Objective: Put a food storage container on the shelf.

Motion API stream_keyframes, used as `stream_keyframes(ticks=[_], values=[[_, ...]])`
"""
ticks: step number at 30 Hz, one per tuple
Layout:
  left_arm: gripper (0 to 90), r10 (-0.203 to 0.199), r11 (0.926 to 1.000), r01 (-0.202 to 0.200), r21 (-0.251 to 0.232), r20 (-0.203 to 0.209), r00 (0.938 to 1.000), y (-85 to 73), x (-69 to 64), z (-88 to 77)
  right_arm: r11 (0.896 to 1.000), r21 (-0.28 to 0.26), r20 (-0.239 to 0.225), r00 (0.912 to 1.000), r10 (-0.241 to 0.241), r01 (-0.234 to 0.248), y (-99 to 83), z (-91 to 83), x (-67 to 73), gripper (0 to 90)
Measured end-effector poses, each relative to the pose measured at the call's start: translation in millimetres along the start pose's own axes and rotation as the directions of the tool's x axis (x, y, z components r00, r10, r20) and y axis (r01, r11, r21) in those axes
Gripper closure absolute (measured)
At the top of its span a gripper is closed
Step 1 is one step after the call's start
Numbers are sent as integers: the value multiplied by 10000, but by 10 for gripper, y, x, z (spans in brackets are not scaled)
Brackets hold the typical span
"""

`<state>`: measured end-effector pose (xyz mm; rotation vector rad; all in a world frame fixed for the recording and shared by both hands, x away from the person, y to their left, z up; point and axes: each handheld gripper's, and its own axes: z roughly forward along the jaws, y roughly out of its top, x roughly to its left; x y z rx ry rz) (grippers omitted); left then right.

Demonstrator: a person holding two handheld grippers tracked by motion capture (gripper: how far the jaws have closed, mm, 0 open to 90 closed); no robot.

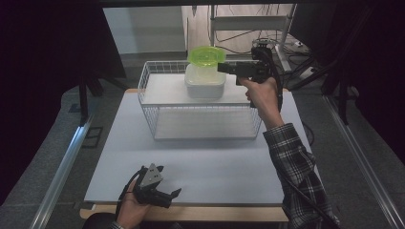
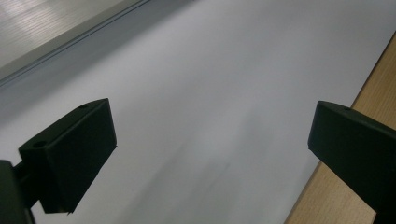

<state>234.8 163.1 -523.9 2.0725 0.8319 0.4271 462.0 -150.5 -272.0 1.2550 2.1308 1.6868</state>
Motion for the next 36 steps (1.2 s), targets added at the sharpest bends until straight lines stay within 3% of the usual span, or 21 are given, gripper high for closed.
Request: stream_keyframes(ticks=[5, 15, 24, 36], values=[[7, -112, 9998, 113, -134, 104, 9999, 0, 10, -11, 9982, 79, 42, 9982, -601, 600, -98, -47, 41, 74], [7, -206, 9994, 213, -286, 245, 9995, -2, 24, -16, 9927, 307, -100, 9931, -1167, 1169, -308, -102, 74, 70], [6, -224, 9992, 232, -321, 253, 9994, -4, 26, -14, 9812, 501, -156, 9824, -1859, 1865, -509, -132, 141, 60], [6, -200, 9992, 211, -351, 303, 9993, -5, 31, -16, 9732, 651, -208, 9754, -2194, 2203, -843, -186, 149, 57]])
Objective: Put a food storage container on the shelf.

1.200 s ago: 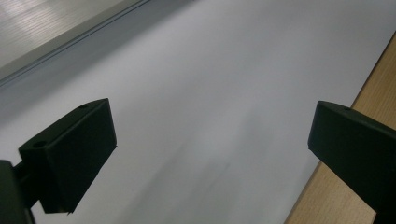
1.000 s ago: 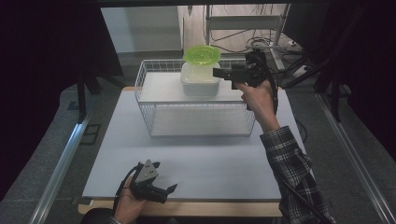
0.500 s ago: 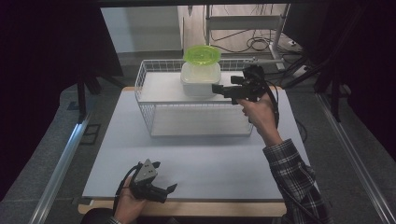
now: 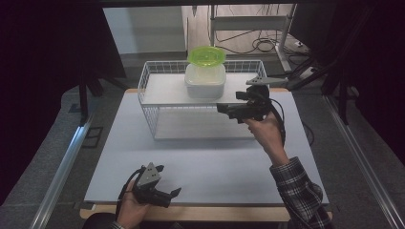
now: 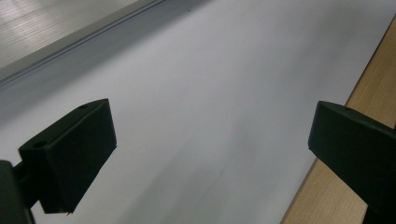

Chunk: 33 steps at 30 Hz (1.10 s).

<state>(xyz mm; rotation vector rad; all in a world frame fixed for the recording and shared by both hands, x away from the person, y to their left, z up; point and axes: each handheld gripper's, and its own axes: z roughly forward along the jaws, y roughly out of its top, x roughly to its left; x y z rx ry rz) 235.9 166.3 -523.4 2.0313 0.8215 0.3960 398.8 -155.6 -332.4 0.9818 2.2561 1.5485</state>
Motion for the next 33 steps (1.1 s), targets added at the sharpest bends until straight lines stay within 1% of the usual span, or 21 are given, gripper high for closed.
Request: stream_keyframes(ticks=[6, 7, 10, 12, 15, 16, 18, 20, 22, 24, 27, 30, 33], values=[[7, 22, 10000, -22, 49, 36, 10000, -1, -2, 5, 9997, 247, -133, 9999, -24, 27, -233, 39, 17, 49], [6, 26, 10000, -26, 64, 41, 10000, -2, -2, 6, 9995, 301, -134, 9998, -124, 128, -285, 49, 15, 47], [6, 64, 9999, -64, 114, 48, 10000, -2, -2, 7, 9989, 398, -131, 9997, -229, 234, -407, 66, 15, 38], [6, 62, 9999, -63, 120, 55, 10000, -3, -4, 8, 9983, 536, -175, 9997, -197, 206, -483, 67, 15, 33], [6, 2, 9999, -4, 118, 98, 10000, -4, -8, 12, 9981, 589, -335, 9994, -133, 153, -585, 63, 8, 33], [6, 11, 9999, -12, 114, 116, 9999, -3, -10, 13, 9981, 602, -288, 9995, -148, 165, -618, 65, 7, 32], [6, 53, 9999, -54, 121, 143, 9999, -3, -15, 13, 9955, 870, -282, 9990, -354, 377, -671, 65, 13, 32], [6, 70, 9999, -72, 112, 176, 9998, -2, -16, 12, 9951, 871, -283, 9986, -437, 460, -716, 44, 24, 37], [6, 75, 9999, -78, 110, 200, 9998, -2, -17, 13, 9948, 906, -381, 9984, -426, 459, -755, 25, 33, 37], [6, 90, 9999, -92, 104, 213, 9997, -2, -19, 9, 9951, 857, -354, 9983, -459, 488, -786, -1, 42, 37], [6, 101, 9999, -102, 68, 215, 9997, -1, -17, 3, 9945, 768, -226, 9973, -697, 712, -853, -38, 65, 34], [6, 104, 9999, -105, 66, 223, 9997, -1, -18, 2, 9929, 902, -126, 9969, -772, 780, -918, -55, 78, 29], [6, 95, 9999, -97, 51, 243, 9997, -1, -24, 5, 9919, 1062, -21, 9976, -696, 694, -991, -73, 88, 24]])
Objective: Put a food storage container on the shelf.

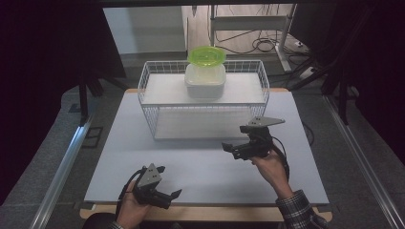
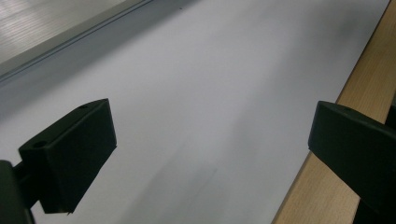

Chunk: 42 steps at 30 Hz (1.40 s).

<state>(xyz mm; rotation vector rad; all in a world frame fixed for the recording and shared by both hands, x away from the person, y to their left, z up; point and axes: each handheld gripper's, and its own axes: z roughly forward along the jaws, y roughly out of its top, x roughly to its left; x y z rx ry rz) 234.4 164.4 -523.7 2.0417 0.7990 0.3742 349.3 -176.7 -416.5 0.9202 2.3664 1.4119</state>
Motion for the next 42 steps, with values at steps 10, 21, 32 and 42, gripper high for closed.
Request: stream_keyframes(ticks=[10, 21, 32, 42], values=[[6, 85, 9999, -85, 116, -2, 10000, 0, -6, 8, 10000, 69, 531, 9986, 5, -9, -269, -52, 28, 12], [6, 128, 9997, -128, 226, -7, 9999, -1, -12, 23, 9983, 568, 927, 9957, 54, -107, -607, -100, -7, 12], [7, 116, 9994, -115, 319, -36, 9999, -5, -11, 31, 9896, 1437, 1187, 9926, -255, 82, -930, -73, 44, 8], [7, 105, 9991, -101, 423, -81, 9999, -6, -9, 43, 9670, 2548, 1028, 9943, -295, 24, -1140, 69, 92, 1]])
